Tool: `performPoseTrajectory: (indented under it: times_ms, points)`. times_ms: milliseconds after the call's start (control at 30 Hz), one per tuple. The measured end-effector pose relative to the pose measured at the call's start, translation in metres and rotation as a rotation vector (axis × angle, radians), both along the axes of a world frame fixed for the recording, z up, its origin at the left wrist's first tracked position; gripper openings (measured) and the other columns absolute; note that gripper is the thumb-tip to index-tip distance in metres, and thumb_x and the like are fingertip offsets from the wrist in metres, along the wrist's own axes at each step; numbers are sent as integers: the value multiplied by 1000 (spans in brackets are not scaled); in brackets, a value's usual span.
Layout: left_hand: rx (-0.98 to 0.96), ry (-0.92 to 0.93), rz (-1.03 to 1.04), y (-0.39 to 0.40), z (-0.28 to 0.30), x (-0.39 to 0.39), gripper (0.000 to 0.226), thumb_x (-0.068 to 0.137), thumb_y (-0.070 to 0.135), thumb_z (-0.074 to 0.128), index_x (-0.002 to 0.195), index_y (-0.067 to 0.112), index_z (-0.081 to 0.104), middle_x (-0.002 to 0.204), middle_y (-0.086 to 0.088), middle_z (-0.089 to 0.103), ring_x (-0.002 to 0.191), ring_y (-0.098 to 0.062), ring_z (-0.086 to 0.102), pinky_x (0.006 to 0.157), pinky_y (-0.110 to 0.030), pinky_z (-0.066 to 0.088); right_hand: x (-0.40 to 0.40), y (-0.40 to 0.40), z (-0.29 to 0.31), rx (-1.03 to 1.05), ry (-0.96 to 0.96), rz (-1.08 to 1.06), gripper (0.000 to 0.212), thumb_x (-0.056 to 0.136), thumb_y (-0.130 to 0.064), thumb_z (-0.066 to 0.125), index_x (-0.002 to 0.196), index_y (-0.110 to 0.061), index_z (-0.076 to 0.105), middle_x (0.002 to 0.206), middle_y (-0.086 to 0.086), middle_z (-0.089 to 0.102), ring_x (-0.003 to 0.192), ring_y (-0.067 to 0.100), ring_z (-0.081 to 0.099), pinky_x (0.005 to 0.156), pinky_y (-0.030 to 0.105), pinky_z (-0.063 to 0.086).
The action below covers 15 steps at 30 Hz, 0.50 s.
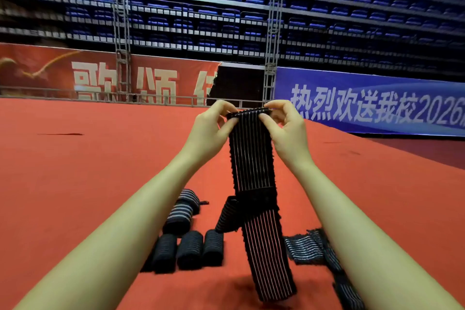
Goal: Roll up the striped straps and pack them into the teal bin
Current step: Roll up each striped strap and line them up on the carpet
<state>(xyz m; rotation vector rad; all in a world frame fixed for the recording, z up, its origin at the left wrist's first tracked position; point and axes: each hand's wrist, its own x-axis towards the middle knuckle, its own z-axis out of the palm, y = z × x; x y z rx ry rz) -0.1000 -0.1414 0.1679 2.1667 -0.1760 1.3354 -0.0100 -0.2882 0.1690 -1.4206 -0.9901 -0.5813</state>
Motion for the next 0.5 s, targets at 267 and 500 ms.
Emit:
performPoseTrajectory:
  times_ms: [267, 500]
  points:
    - [0, -71, 45, 1, 18, 1, 7, 87, 9, 66, 93, 10, 66, 88, 3, 66, 76, -15, 58, 69, -21, 47, 3, 9, 6, 26, -75, -201, 27, 85, -24, 64, 84, -48, 51, 77, -13, 49, 74, -1, 49, 86, 52, 46]
    - [-41, -79, 49, 5, 19, 3, 8, 87, 5, 64, 92, 11, 65, 84, 13, 63, 76, 6, 57, 71, -11, 46, 4, 10, 1, -111, 54, -203, 8, 95, -29, 57, 98, -36, 59, 77, -14, 66, 87, 6, 59, 78, 24, 16]
